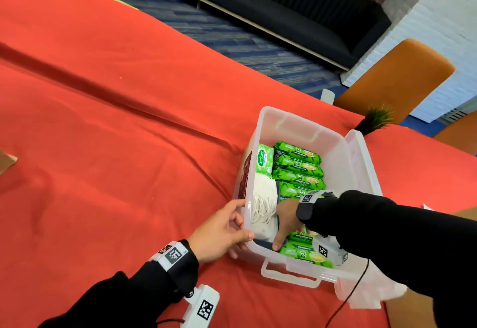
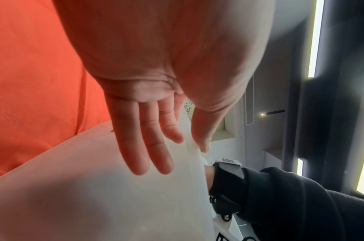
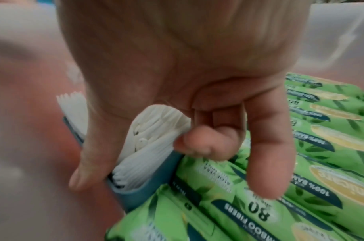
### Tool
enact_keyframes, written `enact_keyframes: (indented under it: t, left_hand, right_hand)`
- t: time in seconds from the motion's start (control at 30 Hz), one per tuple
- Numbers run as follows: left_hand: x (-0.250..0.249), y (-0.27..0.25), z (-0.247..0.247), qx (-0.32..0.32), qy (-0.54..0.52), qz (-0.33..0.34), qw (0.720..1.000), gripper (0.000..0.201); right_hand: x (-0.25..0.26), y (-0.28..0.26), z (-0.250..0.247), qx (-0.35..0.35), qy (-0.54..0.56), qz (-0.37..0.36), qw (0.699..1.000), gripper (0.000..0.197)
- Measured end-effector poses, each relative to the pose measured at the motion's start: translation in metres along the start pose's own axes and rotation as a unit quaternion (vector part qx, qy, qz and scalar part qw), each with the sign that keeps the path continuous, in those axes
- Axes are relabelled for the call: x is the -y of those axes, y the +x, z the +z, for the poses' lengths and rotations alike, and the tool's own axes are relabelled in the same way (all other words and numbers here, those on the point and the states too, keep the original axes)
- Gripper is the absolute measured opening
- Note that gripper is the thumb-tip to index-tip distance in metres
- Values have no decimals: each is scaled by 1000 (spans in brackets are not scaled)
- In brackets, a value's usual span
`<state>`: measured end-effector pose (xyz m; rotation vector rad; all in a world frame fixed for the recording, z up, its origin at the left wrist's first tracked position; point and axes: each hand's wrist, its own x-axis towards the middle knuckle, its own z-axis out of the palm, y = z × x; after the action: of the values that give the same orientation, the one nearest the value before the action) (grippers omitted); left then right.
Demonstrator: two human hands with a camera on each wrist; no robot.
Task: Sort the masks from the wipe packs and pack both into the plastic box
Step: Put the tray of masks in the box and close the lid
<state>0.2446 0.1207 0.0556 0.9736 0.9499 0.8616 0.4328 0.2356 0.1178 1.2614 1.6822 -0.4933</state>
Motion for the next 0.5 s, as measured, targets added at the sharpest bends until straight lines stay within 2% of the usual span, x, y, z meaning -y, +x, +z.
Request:
enact_keyframes:
  t: [0.07,0.17,0.33,0.4,0.47,0.5]
  left_hand:
    - [2,1,-2,3,4,1,1000,75]
    - [1,0,-3,13,5,6,1000,72]
    - [2,2,-4,8,6,-2,1000,76]
    - [-1,1,-2,7,14,-3,1000,74]
    - [-2,1,-2,2,26,4,1000,72]
    - [-3,0,-2,-4,38,9,999,75]
  right_hand:
    - [10,4,8,-20,-63,-18,998,52]
    - [16,16,20,-17,-74,-34,997,39]
    - [18,17,21,-25,-94,-46,994,45]
    - [15,13,19,-17,-78,-49,996,56]
    - [3,12,14,1,-22,-54,998,87]
    - [-4,6,8,9,26,-47,999,86]
